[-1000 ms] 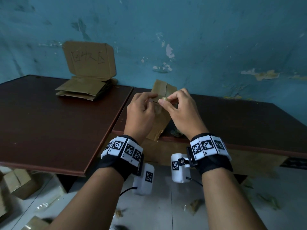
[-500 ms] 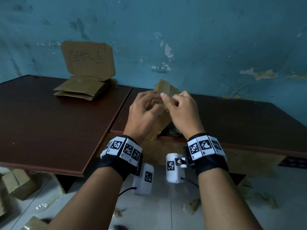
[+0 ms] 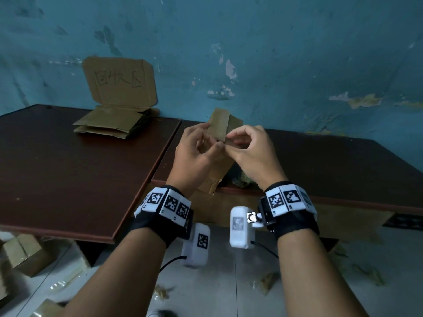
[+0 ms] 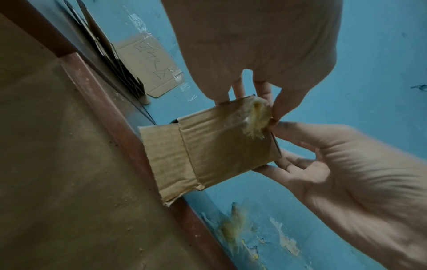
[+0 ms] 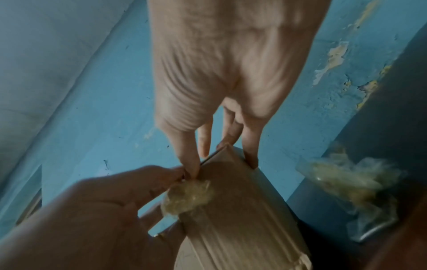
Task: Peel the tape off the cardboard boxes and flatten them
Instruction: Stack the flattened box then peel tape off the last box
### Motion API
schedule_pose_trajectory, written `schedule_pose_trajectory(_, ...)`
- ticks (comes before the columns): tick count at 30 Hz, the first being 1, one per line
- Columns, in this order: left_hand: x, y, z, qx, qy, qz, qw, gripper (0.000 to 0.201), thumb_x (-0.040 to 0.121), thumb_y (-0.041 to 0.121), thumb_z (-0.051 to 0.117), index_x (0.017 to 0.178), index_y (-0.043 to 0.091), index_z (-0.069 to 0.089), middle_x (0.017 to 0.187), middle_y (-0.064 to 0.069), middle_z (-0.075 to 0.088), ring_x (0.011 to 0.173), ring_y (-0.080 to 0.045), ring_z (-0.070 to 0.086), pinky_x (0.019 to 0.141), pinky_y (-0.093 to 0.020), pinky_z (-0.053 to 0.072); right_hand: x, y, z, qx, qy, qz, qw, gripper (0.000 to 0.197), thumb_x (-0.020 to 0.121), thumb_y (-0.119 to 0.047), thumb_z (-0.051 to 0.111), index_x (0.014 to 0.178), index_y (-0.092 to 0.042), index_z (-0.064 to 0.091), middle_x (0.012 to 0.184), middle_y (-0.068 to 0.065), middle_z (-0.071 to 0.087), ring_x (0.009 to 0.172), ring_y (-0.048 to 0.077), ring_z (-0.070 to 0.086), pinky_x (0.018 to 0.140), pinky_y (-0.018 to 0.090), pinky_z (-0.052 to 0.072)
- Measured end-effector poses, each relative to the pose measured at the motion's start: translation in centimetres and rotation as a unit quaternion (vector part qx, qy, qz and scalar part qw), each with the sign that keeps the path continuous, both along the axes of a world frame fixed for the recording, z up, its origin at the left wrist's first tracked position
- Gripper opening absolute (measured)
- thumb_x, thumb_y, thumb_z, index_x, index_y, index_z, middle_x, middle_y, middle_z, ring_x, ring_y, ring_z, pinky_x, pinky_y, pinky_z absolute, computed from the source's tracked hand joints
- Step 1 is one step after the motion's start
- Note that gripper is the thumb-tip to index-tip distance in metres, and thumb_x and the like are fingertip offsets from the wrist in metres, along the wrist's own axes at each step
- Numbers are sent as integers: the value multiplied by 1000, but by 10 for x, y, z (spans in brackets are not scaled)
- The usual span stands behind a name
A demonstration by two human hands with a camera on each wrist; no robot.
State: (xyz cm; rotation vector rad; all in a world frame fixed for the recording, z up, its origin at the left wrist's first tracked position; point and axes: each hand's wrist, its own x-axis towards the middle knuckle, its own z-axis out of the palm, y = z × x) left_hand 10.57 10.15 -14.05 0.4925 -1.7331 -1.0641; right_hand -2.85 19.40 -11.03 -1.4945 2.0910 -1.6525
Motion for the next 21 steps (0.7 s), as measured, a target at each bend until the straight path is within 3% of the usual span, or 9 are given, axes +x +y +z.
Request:
schedule_pose_trajectory(3,0,1,-3,8,30,-22,999,19,94,2,76,101,10,60,138,-2,58,124,3,61,96,-16,51,3,-2,-2,-18,19,-47,999,45,74,-24,97,110,-20,70,129,2,47,107,1,60,92,2,44)
schedule_pose_trajectory(5,1,1,-3,36,61,-38,997,32,94,-4,74,113,7,51,129,-1,61,113,3,66,90,-18,54,4,-4,-3,-8,-6,-65,998,61,71,-34,98,120,-21,65,134,2,45,117,8,57,98,10,45)
schedule_pose_trajectory(7,-1,-2,-6,60,53,-13,997,40,94,5,77,121,14,48,125,-1,62,111,-1,67,90,-23,56,6,-6,-4,19,-23,-85,996,73,75,-42,95,133,-20,58,135,2,49,121,12,55,96,18,46)
schedule_pose_trajectory(10,-5,-7,-12,94,22,14,995,43,93,22,77,127,24,50,127,-1,66,118,-12,67,97,-36,58,10,-11,-10,64,-47,-51,996,79,87,-44,84,152,-19,48,140,0,62,124,10,59,87,11,46)
schedule_pose_trajectory(12,-4,-9,-13,107,12,15,994,43,94,18,77,129,23,53,128,-2,67,121,-12,66,100,-39,58,12,-12,-11,74,-53,-24,996,82,91,-42,81,160,-23,41,147,-3,60,133,12,58,97,17,48)
schedule_pose_trajectory(14,-2,-10,-12,120,16,5,993,45,90,19,77,129,24,54,129,-4,68,123,-17,67,103,-46,58,13,-10,-11,76,-76,0,994,89,90,-37,83,163,-24,36,146,-6,60,137,13,56,111,31,50)
schedule_pose_trajectory(15,0,-10,-11,125,17,2,992,47,87,21,77,128,25,54,130,-5,69,124,-18,67,104,-49,58,12,-11,-12,72,-87,12,994,91,87,-34,86,163,-24,36,139,-9,63,133,12,59,112,37,51)
schedule_pose_trajectory(17,2,-10,-10,127,16,4,992,48,83,22,76,127,26,55,130,-6,69,124,-20,68,107,-52,56,12,-10,-13,70,-86,24,994,96,81,-36,91,160,-26,38,129,-13,66,125,10,63,109,39,54)
schedule_pose_trajectory(21,1,-8,-8,128,8,6,992,55,78,16,69,130,24,52,133,-5,66,126,-17,66,108,-52,55,13,-13,-17,73,-68,1,995,107,72,-46,96,156,-30,33,130,-7,70,118,10,68,102,40,59)
